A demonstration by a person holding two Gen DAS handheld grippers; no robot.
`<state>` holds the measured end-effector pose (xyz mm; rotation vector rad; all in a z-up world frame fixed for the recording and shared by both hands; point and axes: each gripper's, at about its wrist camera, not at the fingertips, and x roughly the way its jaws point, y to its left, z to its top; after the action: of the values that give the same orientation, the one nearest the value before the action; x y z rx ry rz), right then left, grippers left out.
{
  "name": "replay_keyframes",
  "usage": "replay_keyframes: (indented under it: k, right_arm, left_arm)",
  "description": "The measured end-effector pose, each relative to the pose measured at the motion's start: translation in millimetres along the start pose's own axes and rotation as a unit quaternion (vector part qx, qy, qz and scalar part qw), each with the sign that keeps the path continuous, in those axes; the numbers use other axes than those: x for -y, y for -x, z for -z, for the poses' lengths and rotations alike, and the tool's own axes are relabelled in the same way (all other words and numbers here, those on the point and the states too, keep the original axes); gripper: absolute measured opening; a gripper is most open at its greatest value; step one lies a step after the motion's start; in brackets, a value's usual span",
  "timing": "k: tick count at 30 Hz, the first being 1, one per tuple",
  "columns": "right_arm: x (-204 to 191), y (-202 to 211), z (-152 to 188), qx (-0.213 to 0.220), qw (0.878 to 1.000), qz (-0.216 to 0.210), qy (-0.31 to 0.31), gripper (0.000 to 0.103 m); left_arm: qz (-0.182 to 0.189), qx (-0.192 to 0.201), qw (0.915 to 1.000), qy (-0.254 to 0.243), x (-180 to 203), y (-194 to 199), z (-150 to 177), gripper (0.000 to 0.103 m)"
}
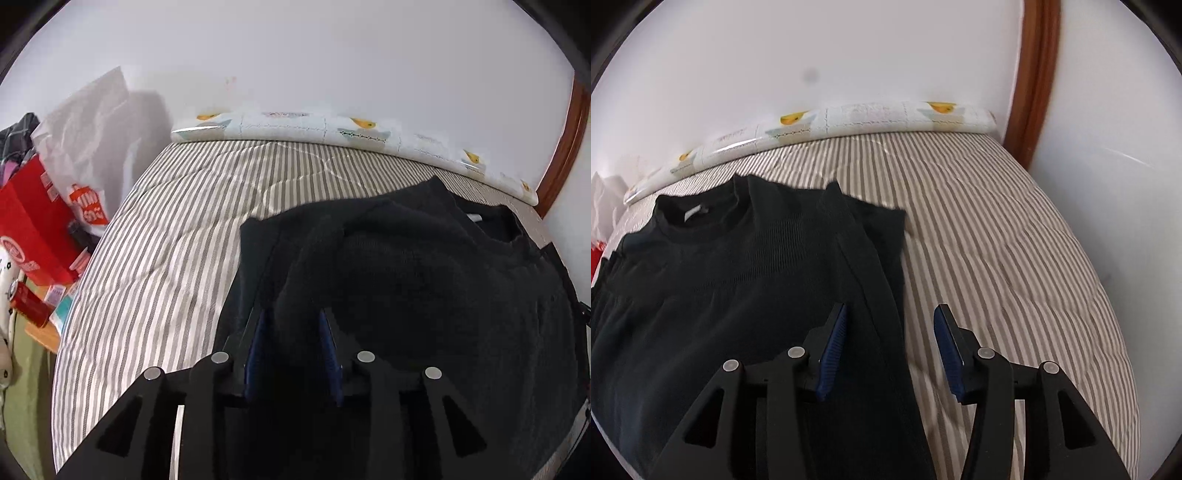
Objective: Fold small clothes
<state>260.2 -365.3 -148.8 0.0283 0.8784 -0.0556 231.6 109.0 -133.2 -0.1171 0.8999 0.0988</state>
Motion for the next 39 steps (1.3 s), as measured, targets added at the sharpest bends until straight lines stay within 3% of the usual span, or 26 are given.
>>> replay_keyframes:
  k: [6,10,21,25,28,31,35,39]
  right_arm:
    - [-20,41,24,0.015,0.999,0.022,0.028,0.048]
    - [-48,63,27,0.029,0.999,-0.009,0.036,0.048]
    - [-198,75,57,0.012,0.99,-0.084,0.114,0.049]
    - [-261,89,83,0.019,0.98,-0.104,0.167,0.049]
    - [-299,102,101,0.025,0.974,-0.118,0.192,0.049]
    - [-327,115,118,0.026,0.968,-0.129,0.215,0.05]
    - [-358,136,144,0.052,0.961,-0.104,0.25,0.05]
    - [-377,151,158,0.048,0.954,-0.137,0.263,0.05]
  left_arm:
    - [0.002,0.001,0.9999,0.01,-16,28,32,0.036]
    - [0.001,-0.005,0.9998,0.019,-36,48,59,0.038]
    - [0.04,0.006,0.9984,0.038,-83,107,138,0.042]
    - [0.023,0.005,0.9992,0.032,-95,117,152,0.042]
    - [0.033,-0.002,0.9987,0.038,-107,120,159,0.043]
    - [0.044,-0.007,0.9984,0.034,-114,121,165,0.047]
    - [0.057,-0.008,0.9981,0.024,-120,121,168,0.049]
    - [0.076,-0.012,0.9969,0.016,-127,118,167,0.052]
